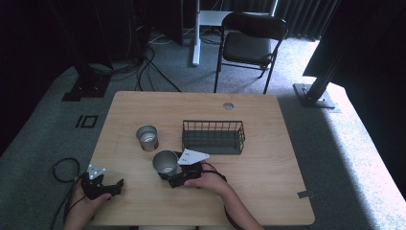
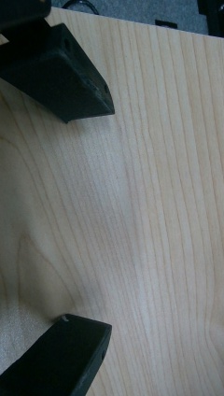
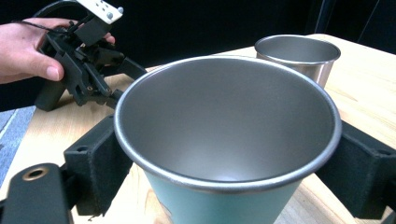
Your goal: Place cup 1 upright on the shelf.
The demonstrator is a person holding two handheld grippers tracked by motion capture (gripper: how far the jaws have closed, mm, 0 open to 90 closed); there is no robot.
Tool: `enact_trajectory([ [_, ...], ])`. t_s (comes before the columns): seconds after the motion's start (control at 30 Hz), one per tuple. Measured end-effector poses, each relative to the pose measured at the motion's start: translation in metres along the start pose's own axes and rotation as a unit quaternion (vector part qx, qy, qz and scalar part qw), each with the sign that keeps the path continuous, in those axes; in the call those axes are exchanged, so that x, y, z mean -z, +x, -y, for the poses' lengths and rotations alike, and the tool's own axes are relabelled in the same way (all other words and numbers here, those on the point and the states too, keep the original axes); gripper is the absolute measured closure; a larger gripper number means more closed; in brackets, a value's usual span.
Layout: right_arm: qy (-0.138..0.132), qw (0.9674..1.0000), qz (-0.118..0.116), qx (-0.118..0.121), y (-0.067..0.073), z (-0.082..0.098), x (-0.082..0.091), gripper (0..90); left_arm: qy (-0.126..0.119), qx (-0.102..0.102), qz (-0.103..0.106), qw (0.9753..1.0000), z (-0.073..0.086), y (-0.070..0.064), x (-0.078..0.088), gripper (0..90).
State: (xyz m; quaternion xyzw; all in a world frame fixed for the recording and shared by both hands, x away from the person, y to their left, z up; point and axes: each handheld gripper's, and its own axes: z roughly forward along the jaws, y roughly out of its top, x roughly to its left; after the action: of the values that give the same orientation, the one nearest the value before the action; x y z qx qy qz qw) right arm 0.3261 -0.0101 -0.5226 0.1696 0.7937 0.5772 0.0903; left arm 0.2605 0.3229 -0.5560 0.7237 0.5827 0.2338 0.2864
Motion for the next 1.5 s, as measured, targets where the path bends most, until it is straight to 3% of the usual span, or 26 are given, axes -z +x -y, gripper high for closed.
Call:
enact_trajectory([
  [0.27, 0.004, 0.9999, 0.004, -0.016, 0.003, 0.004, -0.010, 11.1, 0.000, 0.000, 0.000, 1.0000, 0.000, 0.000, 0.000, 0.8],
  [0.63, -0.002, 0.9999, 0.011, -0.009, 0.005, -0.002, -0.011, 13.6, 0.000, 0.000, 0.000, 1.0000, 0.000, 0.000, 0.000, 0.8],
  [0.8, -0.007, 0.9997, 0.012, -0.019, 0.007, -0.013, -0.008, 13.6, 0.000, 0.001, 0.000, 1.0000, 0.000, 0.000, 0.000, 0.8],
  [1.1, -0.008, 0.9998, 0.015, -0.013, 0.008, -0.034, 0.003, 13.6, 0.000, 0.000, 0.000, 1.0000, 0.000, 0.000, 0.000, 0.8],
  [1.5, -0.042, 0.9985, 0.030, -0.018, 0.003, -0.064, 0.020, 13.6, 0.000, 0.000, 0.000, 1.0000, 0.000, 0.000, 0.000, 0.8],
])
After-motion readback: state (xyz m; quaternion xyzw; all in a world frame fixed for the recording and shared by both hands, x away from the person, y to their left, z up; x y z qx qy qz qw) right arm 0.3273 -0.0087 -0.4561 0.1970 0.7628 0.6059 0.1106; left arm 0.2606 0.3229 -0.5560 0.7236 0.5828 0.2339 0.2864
